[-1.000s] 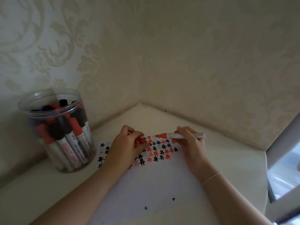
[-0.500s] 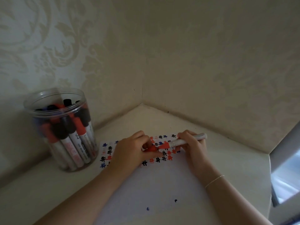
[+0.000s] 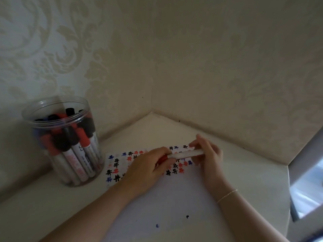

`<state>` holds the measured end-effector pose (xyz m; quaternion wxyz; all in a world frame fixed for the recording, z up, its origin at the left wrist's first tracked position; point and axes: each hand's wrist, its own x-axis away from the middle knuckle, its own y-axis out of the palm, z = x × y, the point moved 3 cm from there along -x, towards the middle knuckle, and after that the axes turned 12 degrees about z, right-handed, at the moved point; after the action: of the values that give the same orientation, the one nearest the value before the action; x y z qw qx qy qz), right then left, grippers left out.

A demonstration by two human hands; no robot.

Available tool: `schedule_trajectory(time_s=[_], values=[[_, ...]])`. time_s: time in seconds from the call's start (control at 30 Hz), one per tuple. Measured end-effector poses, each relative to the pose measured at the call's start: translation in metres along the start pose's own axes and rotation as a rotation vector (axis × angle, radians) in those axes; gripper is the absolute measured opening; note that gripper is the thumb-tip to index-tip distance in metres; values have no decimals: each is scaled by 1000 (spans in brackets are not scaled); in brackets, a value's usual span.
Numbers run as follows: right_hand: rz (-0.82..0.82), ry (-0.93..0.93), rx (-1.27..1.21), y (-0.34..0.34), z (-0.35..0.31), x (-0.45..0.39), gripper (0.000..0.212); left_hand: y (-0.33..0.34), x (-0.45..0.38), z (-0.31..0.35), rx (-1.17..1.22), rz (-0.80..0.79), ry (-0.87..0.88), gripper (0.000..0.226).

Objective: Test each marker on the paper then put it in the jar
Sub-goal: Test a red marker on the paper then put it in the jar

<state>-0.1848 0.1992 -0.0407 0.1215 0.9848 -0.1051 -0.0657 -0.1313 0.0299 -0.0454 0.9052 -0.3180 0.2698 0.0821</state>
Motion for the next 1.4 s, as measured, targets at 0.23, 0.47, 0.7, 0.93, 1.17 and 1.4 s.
schedule_trajectory(time_s=[0.23,0.47,0.7,0.93,1.17,1.4], values=[[-34,-370,533,9,11,4,45,2,-1,-11,57,-73,-205,20],[-67,-420,594,11,6,9,39,2,-1,-12,-14,-83,-180,23],[-108,-407,597,11,8,10,40,1,0,-12,21,-71,-203,17],[-163,-478,689,17,-1,-1,34,-23,-11,-3,115,79,-270,10],[-421,-950,732,96,-84,20,31,-106,-56,69,-382,354,170,12],[-450,-801,465,191,-154,41,18,-221,-42,102,-727,574,-54,32]])
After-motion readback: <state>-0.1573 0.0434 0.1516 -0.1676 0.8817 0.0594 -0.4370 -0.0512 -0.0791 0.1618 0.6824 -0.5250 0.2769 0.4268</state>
